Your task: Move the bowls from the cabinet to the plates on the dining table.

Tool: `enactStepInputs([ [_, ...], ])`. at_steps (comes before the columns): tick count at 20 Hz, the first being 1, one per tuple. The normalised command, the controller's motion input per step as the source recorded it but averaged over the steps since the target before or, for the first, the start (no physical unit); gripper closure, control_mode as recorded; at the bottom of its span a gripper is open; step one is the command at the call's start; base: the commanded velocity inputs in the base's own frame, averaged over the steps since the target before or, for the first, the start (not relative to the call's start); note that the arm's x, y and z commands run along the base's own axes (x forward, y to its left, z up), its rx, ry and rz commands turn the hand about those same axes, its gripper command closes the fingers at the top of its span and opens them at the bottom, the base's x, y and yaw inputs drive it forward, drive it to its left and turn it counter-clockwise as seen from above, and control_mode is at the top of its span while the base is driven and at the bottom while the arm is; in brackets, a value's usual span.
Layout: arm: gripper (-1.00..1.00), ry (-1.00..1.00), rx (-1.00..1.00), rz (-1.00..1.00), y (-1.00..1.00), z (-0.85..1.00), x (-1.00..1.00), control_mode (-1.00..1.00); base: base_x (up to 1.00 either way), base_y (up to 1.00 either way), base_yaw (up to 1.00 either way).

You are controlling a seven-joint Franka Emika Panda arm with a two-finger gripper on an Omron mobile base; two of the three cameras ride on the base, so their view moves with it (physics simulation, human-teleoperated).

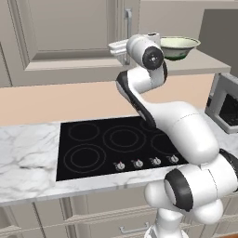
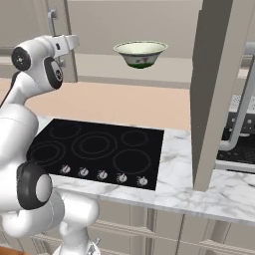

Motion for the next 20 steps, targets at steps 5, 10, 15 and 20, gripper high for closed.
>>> enactStepInputs([
  [5, 1.0, 0.0, 0.0, -0.02, 0.02, 0.0, 0.11, -1.0, 0.0, 0.0, 0.0],
  [10, 1.0, 0.0, 0.0, 0.0, 0.0, 0.0, 0.0, -1.0, 0.0, 0.0, 0.0],
  [15, 1.0, 0.0, 0.0, 0.0, 0.0, 0.0, 0.0, -1.0, 0.0, 0.0, 0.0],
  [20, 1.0, 0.05, 0.02, -0.06, 0.0, 0.09, -0.07, -1.0, 0.0, 0.0, 0.0],
])
